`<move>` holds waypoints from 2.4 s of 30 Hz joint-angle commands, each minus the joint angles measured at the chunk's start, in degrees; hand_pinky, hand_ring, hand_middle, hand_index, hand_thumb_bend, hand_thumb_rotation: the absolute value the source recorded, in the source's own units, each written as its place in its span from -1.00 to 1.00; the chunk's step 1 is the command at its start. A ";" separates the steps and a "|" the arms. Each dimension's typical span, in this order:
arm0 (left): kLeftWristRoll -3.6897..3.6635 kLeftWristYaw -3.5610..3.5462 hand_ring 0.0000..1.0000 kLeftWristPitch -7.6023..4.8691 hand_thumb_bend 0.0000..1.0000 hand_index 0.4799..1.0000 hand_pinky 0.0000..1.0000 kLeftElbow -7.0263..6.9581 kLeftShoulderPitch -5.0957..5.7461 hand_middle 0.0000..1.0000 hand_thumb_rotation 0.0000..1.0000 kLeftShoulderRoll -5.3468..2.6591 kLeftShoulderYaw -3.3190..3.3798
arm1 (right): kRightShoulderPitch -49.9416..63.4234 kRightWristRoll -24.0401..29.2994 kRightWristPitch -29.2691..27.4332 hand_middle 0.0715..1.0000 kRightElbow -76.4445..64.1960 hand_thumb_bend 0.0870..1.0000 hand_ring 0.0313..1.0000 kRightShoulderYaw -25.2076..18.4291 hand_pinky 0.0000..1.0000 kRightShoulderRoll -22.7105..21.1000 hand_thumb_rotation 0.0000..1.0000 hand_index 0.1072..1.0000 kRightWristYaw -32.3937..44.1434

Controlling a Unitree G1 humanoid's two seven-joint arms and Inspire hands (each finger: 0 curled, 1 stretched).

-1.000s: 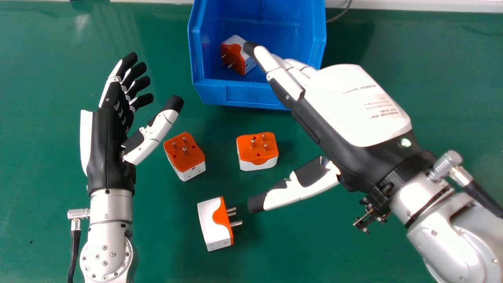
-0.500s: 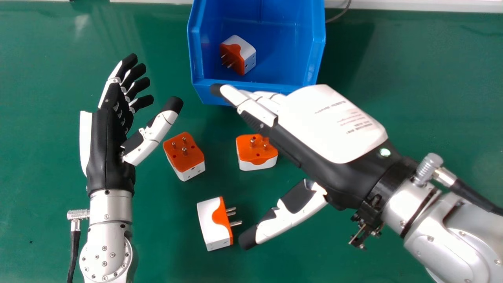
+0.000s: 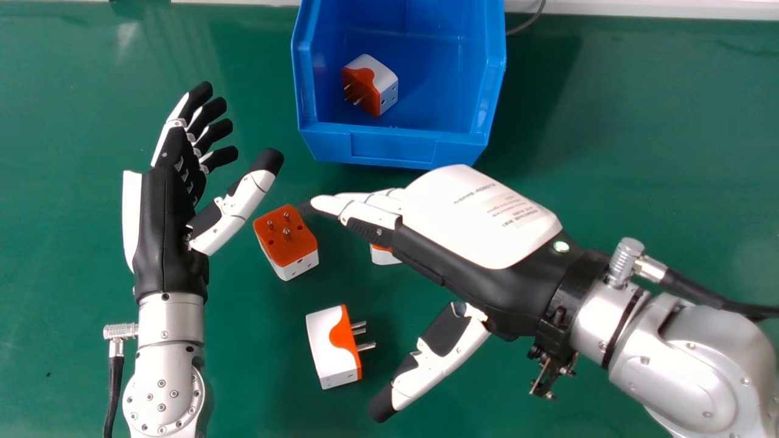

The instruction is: Pick all objects and put in blue box

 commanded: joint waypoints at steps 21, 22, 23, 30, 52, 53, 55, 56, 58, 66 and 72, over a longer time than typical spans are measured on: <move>0.11 0.07 0.65 -0.23 0.53 0.49 0.52 -1.37 -0.14 0.73 -0.27 0.31 -0.05 | -2.96 -0.69 -3.94 0.67 7.64 0.72 0.64 4.98 0.36 0.20 -0.31 0.62 -1.88; 0.18 0.18 0.65 -0.10 0.53 0.49 0.52 -1.52 -0.06 0.73 -0.26 0.28 -0.04 | -3.00 -0.69 -4.20 0.67 8.08 0.70 0.64 5.10 0.36 0.29 -0.31 0.62 -2.15; 0.24 0.19 0.65 -0.11 0.53 0.49 0.52 -1.57 -0.02 0.73 -0.26 0.30 -0.06 | -3.04 -0.69 -4.55 0.67 8.57 0.70 0.64 5.20 0.36 0.41 -0.31 0.62 -2.55; -0.32 -0.41 0.65 0.20 0.53 0.49 0.53 -1.97 0.22 0.73 -0.26 0.26 -0.08 | -3.21 -1.22 -5.58 0.67 11.30 0.69 0.65 5.90 0.35 1.36 -0.32 0.60 -4.61; -0.03 -0.28 0.65 0.26 0.53 0.49 0.53 -1.75 0.17 0.73 -0.27 0.36 -0.10 | -1.71 -8.27 -9.13 0.72 19.29 0.67 0.73 9.38 0.34 3.58 -0.37 0.68 -16.50; 0.08 -0.21 0.65 0.36 0.53 0.49 0.53 -1.82 0.21 0.73 -0.27 0.38 -0.12 | -1.64 -8.63 -9.28 0.72 19.78 0.67 0.73 9.57 0.34 3.77 -0.37 0.68 -17.26; 0.09 -0.12 0.65 0.53 0.53 0.49 0.53 -1.99 0.28 0.73 -0.26 0.29 -0.11 | -1.49 -9.14 -9.18 0.74 20.51 0.67 0.74 9.99 0.35 4.15 -0.38 0.70 -18.19; 0.01 -0.13 0.65 0.59 0.53 0.50 0.53 -2.01 0.28 0.73 -0.26 0.24 -0.10 | -1.41 -9.33 -9.07 0.75 20.77 0.67 0.75 10.18 0.35 4.27 -0.38 0.72 -18.43; -0.12 -0.14 0.65 0.55 0.53 0.50 0.53 -1.99 0.24 0.73 -0.26 0.14 -0.08 | -1.25 -9.70 -8.91 0.75 21.23 0.67 0.75 10.51 0.35 4.55 -0.38 0.72 -18.73; 0.36 0.29 0.66 0.70 0.53 0.50 0.53 -2.27 0.43 0.73 -0.27 -0.01 -0.22 | -1.04 -10.46 -8.79 0.78 23.11 0.65 0.77 11.48 0.38 5.14 -0.39 0.76 -19.55; 0.19 0.14 0.66 0.97 0.53 0.50 0.53 -2.52 0.45 0.73 -0.27 -0.21 -0.34 | -1.06 -10.94 -9.39 0.78 24.73 0.63 0.77 12.46 0.38 5.16 -0.39 0.77 -20.59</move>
